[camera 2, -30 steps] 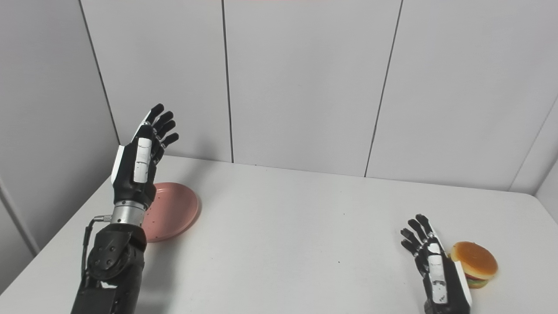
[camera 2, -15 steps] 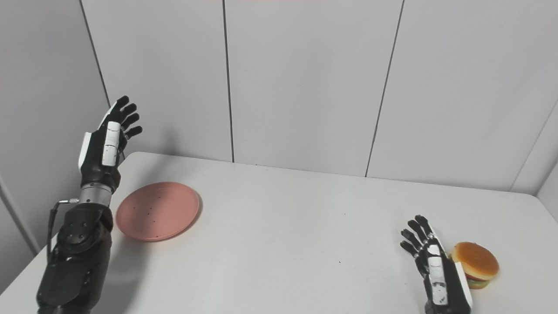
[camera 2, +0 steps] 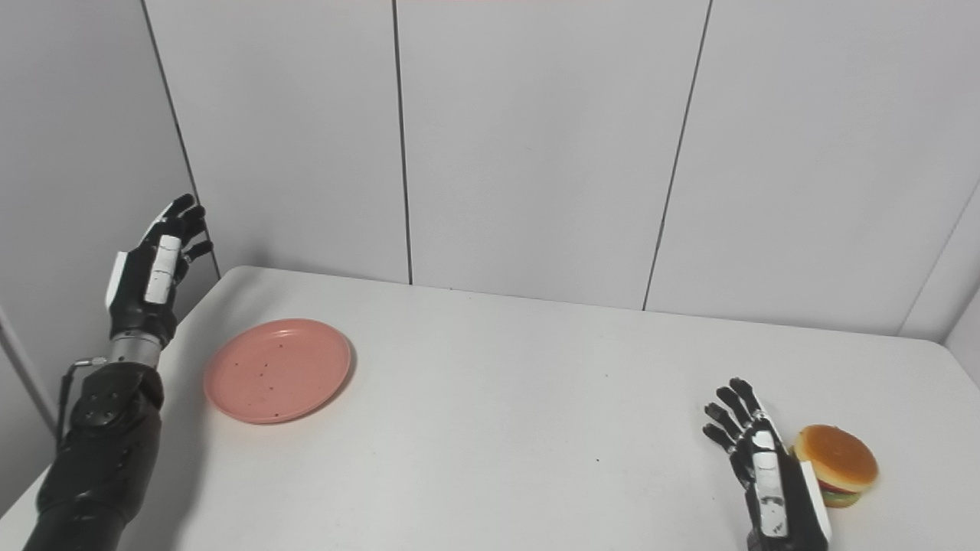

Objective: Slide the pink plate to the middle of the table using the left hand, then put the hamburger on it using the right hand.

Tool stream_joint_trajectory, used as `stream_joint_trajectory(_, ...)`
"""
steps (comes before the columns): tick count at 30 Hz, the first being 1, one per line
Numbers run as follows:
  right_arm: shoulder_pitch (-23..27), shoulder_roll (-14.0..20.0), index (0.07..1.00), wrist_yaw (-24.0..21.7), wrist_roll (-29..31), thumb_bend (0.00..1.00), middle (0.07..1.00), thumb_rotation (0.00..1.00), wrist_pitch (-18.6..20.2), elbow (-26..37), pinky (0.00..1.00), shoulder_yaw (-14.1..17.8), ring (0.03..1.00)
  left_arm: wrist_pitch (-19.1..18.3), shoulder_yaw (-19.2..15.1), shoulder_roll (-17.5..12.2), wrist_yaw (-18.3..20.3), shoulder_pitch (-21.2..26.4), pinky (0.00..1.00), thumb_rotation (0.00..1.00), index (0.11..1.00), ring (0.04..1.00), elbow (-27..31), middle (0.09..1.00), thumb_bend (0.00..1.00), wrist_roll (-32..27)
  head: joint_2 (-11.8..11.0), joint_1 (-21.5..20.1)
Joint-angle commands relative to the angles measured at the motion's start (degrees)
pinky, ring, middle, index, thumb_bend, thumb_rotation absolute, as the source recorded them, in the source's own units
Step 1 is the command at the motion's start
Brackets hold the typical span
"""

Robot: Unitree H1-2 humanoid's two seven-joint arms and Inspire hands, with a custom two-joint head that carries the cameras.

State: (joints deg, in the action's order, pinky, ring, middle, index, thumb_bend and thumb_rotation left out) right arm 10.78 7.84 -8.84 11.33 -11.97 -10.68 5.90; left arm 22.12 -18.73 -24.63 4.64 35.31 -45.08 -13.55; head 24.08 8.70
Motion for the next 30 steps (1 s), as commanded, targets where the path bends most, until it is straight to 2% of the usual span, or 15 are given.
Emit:
stream_joint_trajectory(1, -5.2, -1.8, 0.909, 0.1, 0.3, 0.84, 0.9, 1.0, -0.4, -2.8, 0.84, -0.4, 0.858, 3.6, -0.6, -2.3, 1.9, 3.4, 0.8, 0.84, 0.835, 0.898, -1.5, 0.876, 0.97, -1.6, 0.0, 0.1)
stream_joint_trajectory(8, -5.4, -1.9, 0.907, 0.3, 0.4, 0.84, 0.894, 0.99, -0.3, -2.3, 0.83, -0.3, 0.854, 4.7, -0.4, -3.3, 2.3, 3.7, 0.82, 0.89, 0.874, 0.884, -9.4, 0.89, 0.97, 0.0, 0.5, -0.2)
stream_joint_trajectory(11, -5.4, -2.0, 0.909, 0.6, 0.1, 0.84, 0.898, 1.0, -0.2, -2.0, 0.83, -0.3, 0.858, 4.8, -0.8, -3.4, 3.0, 3.6, 0.76, 0.89, 0.89, 0.885, -11.5, 0.89, 0.93, -0.3, 0.5, -0.2)
stream_joint_trajectory(13, -5.5, -2.0, 0.907, 0.8, 0.0, 0.84, 0.897, 1.0, -0.2, -1.9, 0.83, -0.4, 0.856, 4.8, -1.1, -3.4, 4.5, 3.7, 0.77, 0.87, 0.89, 0.895, -13.2, 0.895, 0.96, -1.2, 0.6, -0.3)
stream_joint_trajectory(15, -5.5, -2.0, 0.907, 0.8, 0.1, 0.84, 0.897, 0.99, -0.2, -1.9, 0.83, -0.4, 0.857, 4.7, -1.2, -3.3, 5.4, 3.6, 0.78, 0.85, 0.889, 0.9, -14.1, 0.898, 0.97, -1.4, 0.7, -0.5)
stream_joint_trajectory(17, -5.5, -2.1, 0.904, 0.9, 0.1, 0.85, 0.891, 0.99, -0.2, -1.9, 0.83, -0.4, 0.852, 4.7, -1.2, -3.2, 5.5, 3.6, 0.85, 0.85, 0.884, 0.895, -14.7, 0.896, 1.0, -1.3, 0.8, -0.6)
stream_joint_trajectory(21, -5.7, -2.3, 0.9, 1.3, 0.0, 0.85, 0.885, 0.99, 0.5, -0.9, 0.82, -0.5, 0.846, 4.2, -1.5, -2.5, 5.4, 4.4, 0.83, 0.83, 0.864, 0.866, -17.7, 0.871, 1.0, -2.6, 1.1, -0.7)
stream_joint_trajectory(25, -5.8, -2.4, 0.907, 1.3, -0.1, 0.84, 0.888, 0.99, 0.7, -0.5, 0.83, -0.6, 0.848, 3.3, -1.8, -1.8, 5.6, 5.3, 0.81, 0.85, 0.871, 0.876, -18.5, 0.877, 0.97, -4.0, 1.2, -0.9)
stream_joint_trajectory(30, -5.9, -2.8, 0.903, 1.7, -0.3, 0.84, 0.886, 0.99, 1.2, 0.1, 0.83, -0.6, 0.848, 3.5, 0.1, -1.6, 5.3, 6.8, 0.82, 0.87, 0.86, 0.889, -20.9, 0.867, 0.96, -2.7, 1.3, -1.2)
